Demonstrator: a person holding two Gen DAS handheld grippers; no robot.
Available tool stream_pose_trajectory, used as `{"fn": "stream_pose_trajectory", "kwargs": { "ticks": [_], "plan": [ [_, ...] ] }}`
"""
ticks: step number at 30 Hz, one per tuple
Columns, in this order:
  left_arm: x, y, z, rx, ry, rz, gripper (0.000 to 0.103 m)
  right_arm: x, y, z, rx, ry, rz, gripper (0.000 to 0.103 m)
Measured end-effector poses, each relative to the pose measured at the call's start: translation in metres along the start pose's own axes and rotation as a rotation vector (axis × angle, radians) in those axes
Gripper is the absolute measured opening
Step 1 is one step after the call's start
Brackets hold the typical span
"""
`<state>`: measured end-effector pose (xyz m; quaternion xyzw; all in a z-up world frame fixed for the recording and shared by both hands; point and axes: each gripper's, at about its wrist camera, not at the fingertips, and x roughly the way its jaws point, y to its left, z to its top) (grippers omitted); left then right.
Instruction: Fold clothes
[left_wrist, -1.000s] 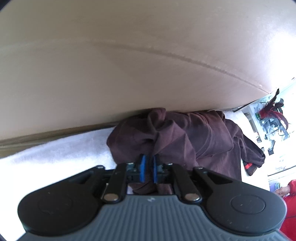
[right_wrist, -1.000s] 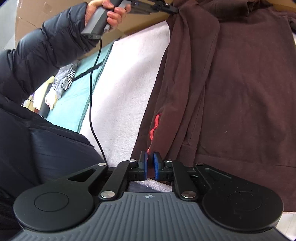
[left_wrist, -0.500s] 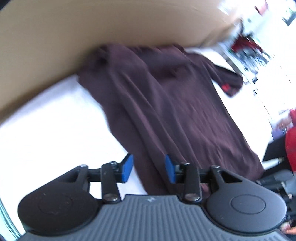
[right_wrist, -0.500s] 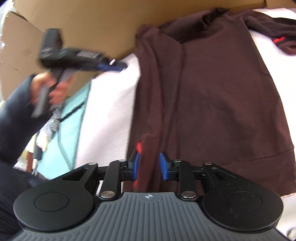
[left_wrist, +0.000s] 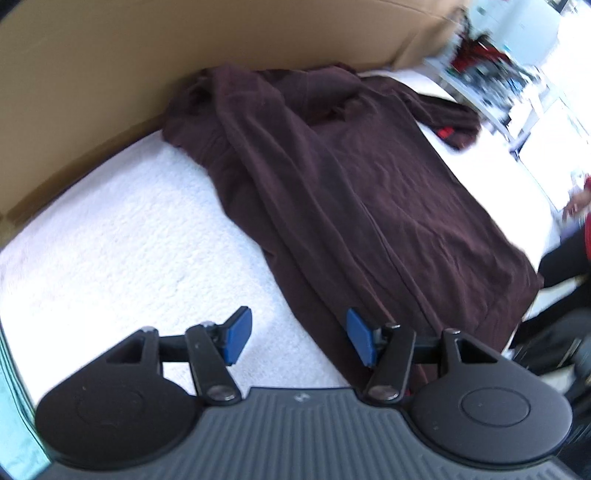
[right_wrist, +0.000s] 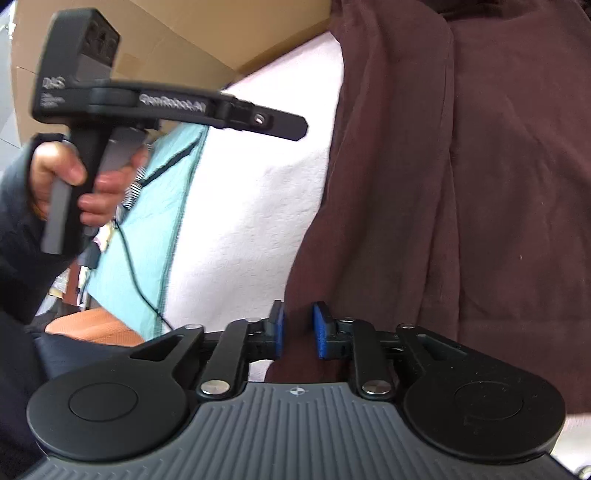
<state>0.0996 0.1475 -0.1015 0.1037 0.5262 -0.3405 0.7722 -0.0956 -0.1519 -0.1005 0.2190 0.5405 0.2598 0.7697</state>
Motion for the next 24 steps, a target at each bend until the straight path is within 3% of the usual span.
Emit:
{"fn": "stream_pose_trajectory", "kwargs": {
  "ticks": [3, 6, 9, 13, 20, 23, 24],
  "plan": [
    [0.007, -0.013, -0.008, 0.059, 0.017, -0.026, 0.059, -0.027, -0.011, -0.006, 0.097, -0.096, -0.032, 0.027],
    [0.011, -0.024, -0.014, 0.092, 0.025, -0.043, 0.060, -0.036, -0.023, -0.012, 0.158, -0.142, -0.119, 0.028],
    [0.013, -0.033, -0.020, 0.107, 0.027, -0.043, 0.064, -0.027, -0.028, -0.008, 0.152, -0.141, -0.147, 0.028],
    [0.018, -0.034, -0.028, 0.092, 0.043, 0.013, 0.064, -0.010, -0.026, 0.002, 0.069, -0.114, -0.232, 0.028],
    [0.025, -0.027, -0.041, 0.031, 0.083, 0.095, 0.065, -0.007, -0.041, 0.006, 0.023, -0.072, -0.221, 0.032],
    [0.020, -0.029, -0.042, 0.012, 0.077, 0.102, 0.065, -0.011, -0.040, 0.010, 0.009, -0.058, -0.188, 0.002],
    [0.017, -0.032, -0.042, 0.014, 0.071, 0.099, 0.065, -0.017, -0.037, 0.013, 0.009, -0.077, -0.172, 0.002]
  ]
}}
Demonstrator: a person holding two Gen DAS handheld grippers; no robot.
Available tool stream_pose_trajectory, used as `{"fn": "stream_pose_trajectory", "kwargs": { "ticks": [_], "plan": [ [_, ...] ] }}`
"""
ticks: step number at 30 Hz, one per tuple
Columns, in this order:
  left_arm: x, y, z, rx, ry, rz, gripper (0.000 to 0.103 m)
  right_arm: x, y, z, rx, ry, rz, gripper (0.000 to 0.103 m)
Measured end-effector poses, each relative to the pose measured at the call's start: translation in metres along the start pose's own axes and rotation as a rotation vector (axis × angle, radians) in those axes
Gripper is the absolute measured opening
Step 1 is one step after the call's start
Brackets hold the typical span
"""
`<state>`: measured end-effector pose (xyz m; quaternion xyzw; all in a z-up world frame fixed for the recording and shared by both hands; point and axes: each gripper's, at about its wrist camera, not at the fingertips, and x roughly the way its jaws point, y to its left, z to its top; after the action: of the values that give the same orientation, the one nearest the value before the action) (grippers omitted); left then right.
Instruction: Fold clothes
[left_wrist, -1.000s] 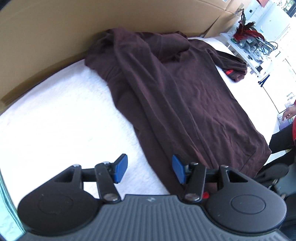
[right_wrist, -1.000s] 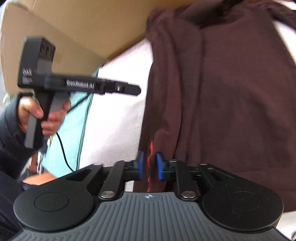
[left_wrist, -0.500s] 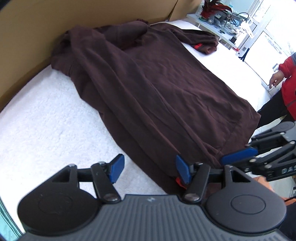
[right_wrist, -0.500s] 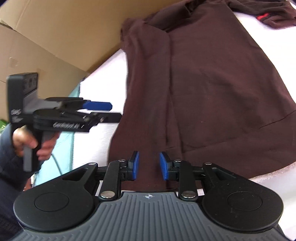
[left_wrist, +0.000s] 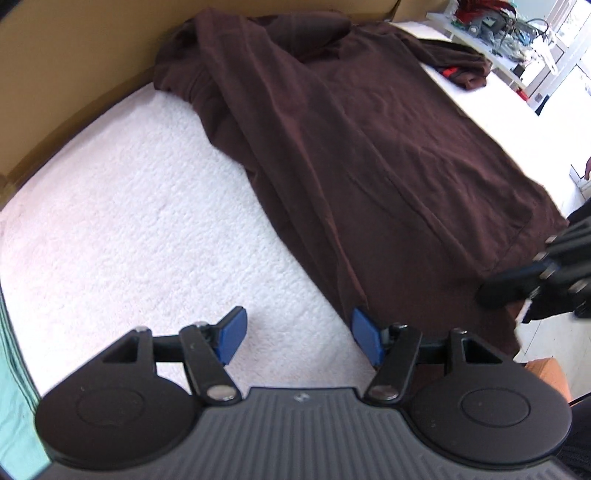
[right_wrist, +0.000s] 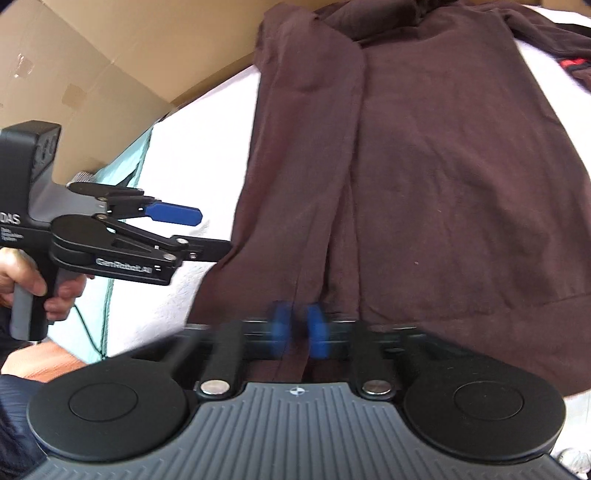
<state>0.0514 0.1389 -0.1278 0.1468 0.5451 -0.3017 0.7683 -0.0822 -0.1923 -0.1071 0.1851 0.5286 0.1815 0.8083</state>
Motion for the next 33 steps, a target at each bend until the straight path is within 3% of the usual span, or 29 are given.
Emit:
{"fn": "stream_pose_trajectory", "kwargs": {
  "ticks": [5, 9, 11, 14, 17, 19, 23, 27, 31, 33],
  "plan": [
    [-0.003, -0.024, 0.000, 0.048, -0.007, -0.026, 0.074, -0.034, -0.002, 0.016, -0.047, -0.060, 0.002, 0.002],
    [0.003, -0.033, 0.001, 0.073, 0.005, 0.004, 0.071, -0.020, -0.024, 0.014, -0.031, 0.001, -0.031, 0.003],
    [-0.008, -0.027, 0.006, 0.055, -0.024, 0.001, 0.065, -0.008, -0.035, 0.013, -0.003, 0.052, -0.048, 0.013],
    [-0.033, -0.008, 0.027, -0.013, -0.135, -0.061, 0.066, -0.025, -0.034, 0.012, -0.008, -0.011, -0.082, 0.019],
    [-0.033, 0.007, 0.060, -0.087, -0.260, -0.016, 0.074, -0.048, -0.033, 0.021, -0.006, -0.096, 0.003, 0.032],
    [-0.022, 0.017, 0.079, -0.138, -0.374, 0.045, 0.078, -0.046, -0.029, 0.028, -0.041, -0.107, 0.019, 0.034],
    [0.011, 0.043, 0.113, -0.279, -0.371, 0.002, 0.056, -0.034, -0.021, 0.034, -0.084, -0.096, 0.017, 0.034],
    [0.031, 0.052, 0.124, -0.335, -0.353, -0.002, 0.053, -0.027, -0.024, 0.030, -0.062, -0.087, 0.015, 0.034],
    [0.037, 0.073, 0.122, -0.450, -0.366, -0.092, 0.053, -0.027, -0.031, 0.022, -0.020, -0.074, 0.010, 0.034],
    [0.041, 0.083, 0.122, -0.494, -0.375, -0.125, 0.039, -0.027, -0.034, 0.021, -0.005, -0.066, 0.006, 0.034]
  ]
}}
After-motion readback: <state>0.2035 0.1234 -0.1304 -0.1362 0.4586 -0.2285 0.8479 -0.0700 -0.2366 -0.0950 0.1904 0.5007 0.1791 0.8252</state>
